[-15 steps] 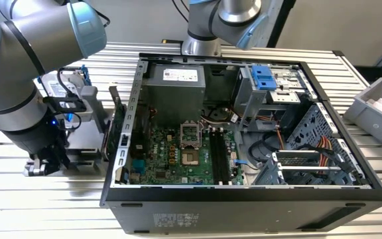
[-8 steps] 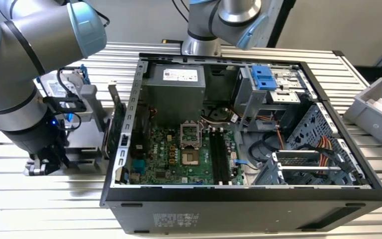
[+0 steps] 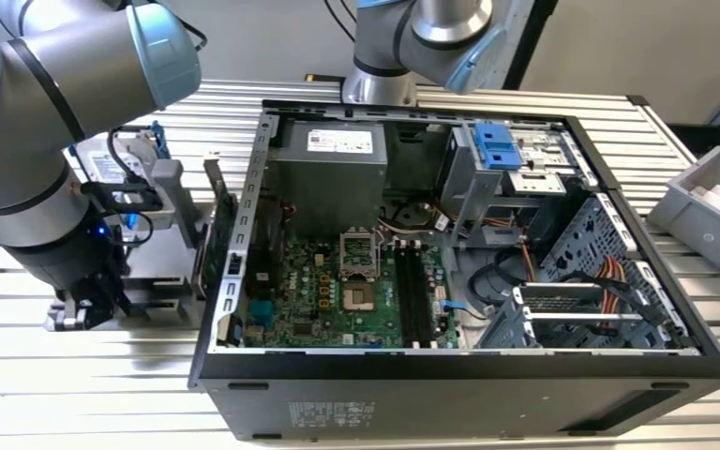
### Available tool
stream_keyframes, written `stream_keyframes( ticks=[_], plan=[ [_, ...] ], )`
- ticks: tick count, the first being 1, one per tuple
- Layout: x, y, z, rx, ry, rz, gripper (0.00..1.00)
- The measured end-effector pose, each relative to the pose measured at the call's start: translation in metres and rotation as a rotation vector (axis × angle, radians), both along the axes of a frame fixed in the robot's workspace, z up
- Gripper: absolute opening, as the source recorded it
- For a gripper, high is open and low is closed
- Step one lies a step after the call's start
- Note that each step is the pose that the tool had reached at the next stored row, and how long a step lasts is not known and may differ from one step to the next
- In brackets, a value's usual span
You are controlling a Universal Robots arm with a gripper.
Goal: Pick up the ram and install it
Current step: 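Pick up the ram and move it above insertion slot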
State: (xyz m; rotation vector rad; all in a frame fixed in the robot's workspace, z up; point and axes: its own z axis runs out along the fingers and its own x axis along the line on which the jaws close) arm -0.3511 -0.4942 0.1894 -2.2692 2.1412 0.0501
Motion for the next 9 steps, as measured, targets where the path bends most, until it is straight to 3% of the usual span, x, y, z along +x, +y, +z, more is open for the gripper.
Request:
stream_keyframes(
  ticks=[9],
  plan=[
    [0.0, 0.0, 0.0062, 0.0001, 0.0, 0.0, 0.0]
  ],
)
